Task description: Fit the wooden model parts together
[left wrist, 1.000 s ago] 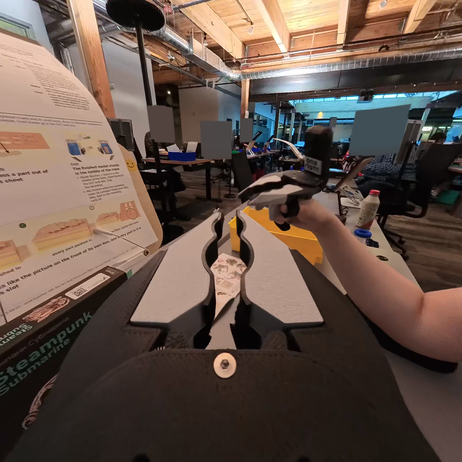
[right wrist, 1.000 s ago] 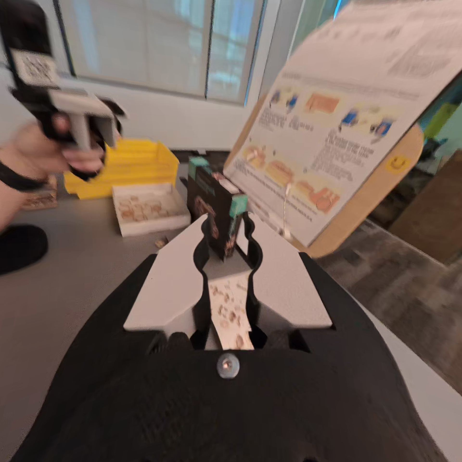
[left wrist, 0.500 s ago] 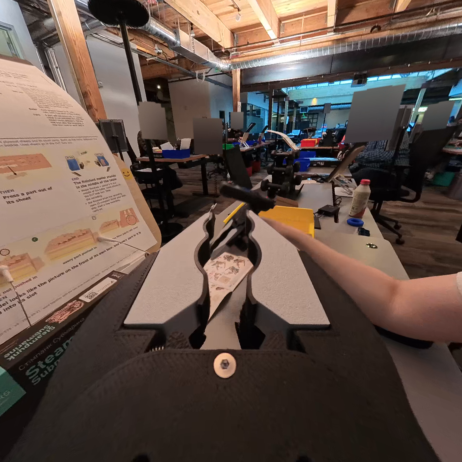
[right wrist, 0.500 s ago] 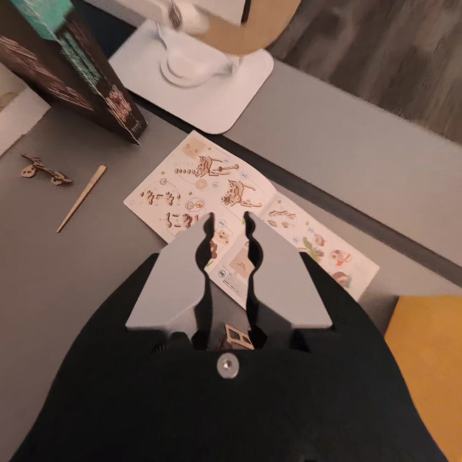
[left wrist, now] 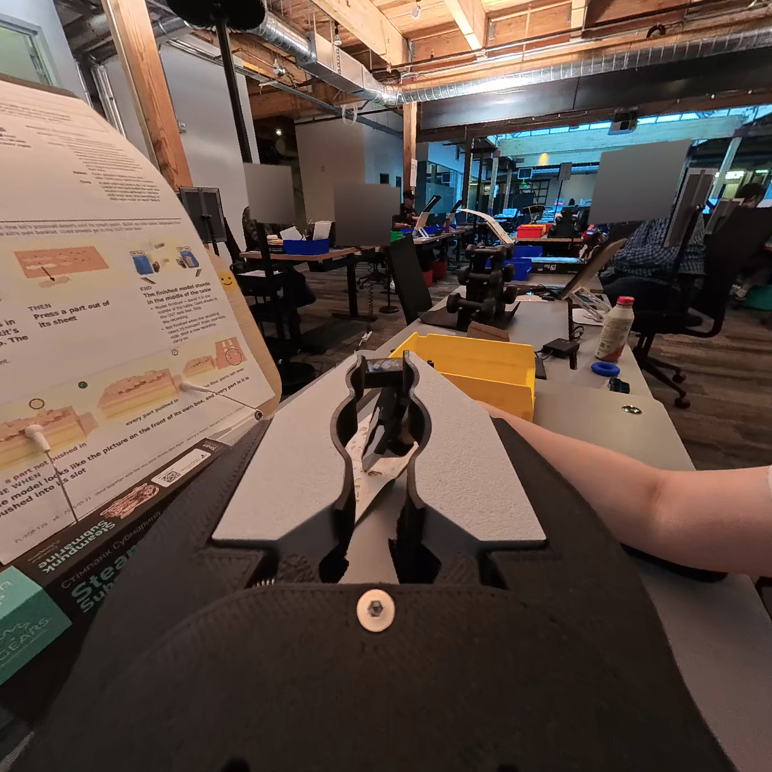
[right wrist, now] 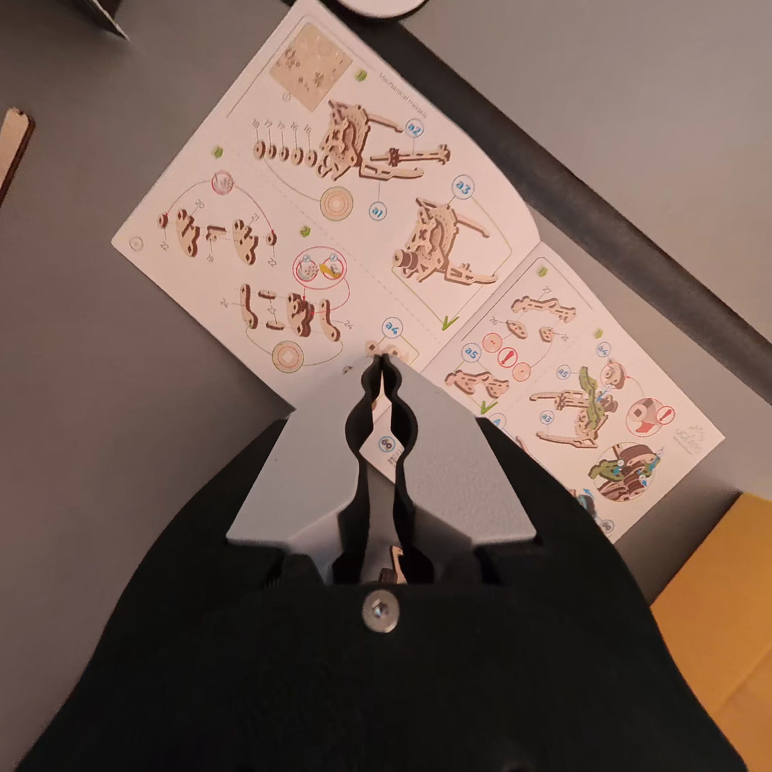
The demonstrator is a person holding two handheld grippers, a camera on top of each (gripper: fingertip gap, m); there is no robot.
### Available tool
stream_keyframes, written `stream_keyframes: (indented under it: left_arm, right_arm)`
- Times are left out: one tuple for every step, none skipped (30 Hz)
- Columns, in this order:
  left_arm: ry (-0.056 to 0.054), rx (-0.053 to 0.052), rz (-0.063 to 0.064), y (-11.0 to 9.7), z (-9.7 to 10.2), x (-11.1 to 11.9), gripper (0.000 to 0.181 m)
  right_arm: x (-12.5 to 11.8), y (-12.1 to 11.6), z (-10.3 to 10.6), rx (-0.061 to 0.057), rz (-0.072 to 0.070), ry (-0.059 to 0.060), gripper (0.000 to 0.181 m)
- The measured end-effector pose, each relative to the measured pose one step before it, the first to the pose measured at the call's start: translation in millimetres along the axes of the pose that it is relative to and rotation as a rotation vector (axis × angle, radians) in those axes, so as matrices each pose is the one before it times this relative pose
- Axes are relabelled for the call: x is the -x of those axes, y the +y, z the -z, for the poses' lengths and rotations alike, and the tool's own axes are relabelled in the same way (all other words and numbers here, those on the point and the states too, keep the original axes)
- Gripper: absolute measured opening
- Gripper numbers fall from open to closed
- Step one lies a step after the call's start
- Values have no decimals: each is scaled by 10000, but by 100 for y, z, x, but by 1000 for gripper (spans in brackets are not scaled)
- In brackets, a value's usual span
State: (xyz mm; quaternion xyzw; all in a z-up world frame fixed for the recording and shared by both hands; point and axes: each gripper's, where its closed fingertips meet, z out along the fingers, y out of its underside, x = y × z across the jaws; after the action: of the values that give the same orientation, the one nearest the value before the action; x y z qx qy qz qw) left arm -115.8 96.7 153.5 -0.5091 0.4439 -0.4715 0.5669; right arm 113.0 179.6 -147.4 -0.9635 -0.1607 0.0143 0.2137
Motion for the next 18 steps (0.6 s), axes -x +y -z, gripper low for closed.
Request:
stream_keyframes:
  left_arm:
    - [-15,-4,75,17,15,122,15]
    - [-4,-27,39,-19,19,64,15]
    - [-15,-21,11,-43,31,40,14]
    - [-37,-1,-3,-33,20,38,14]
    - [-39,8,-29,-63,36,-20,14]
    - [-27,-2,-66,-88,28,-70,14]
    - [-10,-3,-84,-92,31,-101,14]
    - [-13,4,-71,-72,34,-86,14]
    - [-10,2,-45,-63,17,-70,14]
    - [7,-2,-23,-38,20,-70,14]
    - [24,1,-12,-31,7,-73,14]
    - [4,1,-7,-10,13,-18,14]
    - [-17,3,-4,-6,1,27,14]
    - [-3,2,1,3,0,13,14]
    - [13,-3,9,-3,-13,-16,14]
    - [15,4,13,9,-20,-14,14]
    - [9,23,14,15,-23,-38,14]
    - [19,20,-4,-12,-18,-89,14]
  right_arm:
    - [99,259,-214,179,90,-26,0]
    - [99,182,-207,130,95,-19,0]
    - [195,150,-176,111,91,-76,0]
    - [103,117,-142,81,60,-41,0]
    - [17,21,-84,26,11,2,0]
    - [40,57,-56,36,18,-11,0]
    - [8,7,6,7,50,14,0]
    - [16,21,-6,27,43,14,0]
    - [1,9,-1,19,23,28,0]
    - [-2,-4,-6,13,32,32,0]
    - [1,-1,-5,11,34,38,0]
    - [8,5,0,18,27,44,0]
    - [55,14,-2,29,69,25,0]
    - [82,5,-1,38,89,13,0]
    - [126,-2,9,39,81,-9,0]
    - [209,-13,-7,32,61,-67,0]
    - [241,-24,7,18,72,-91,0]
    - [280,-21,-1,18,76,-105,0]
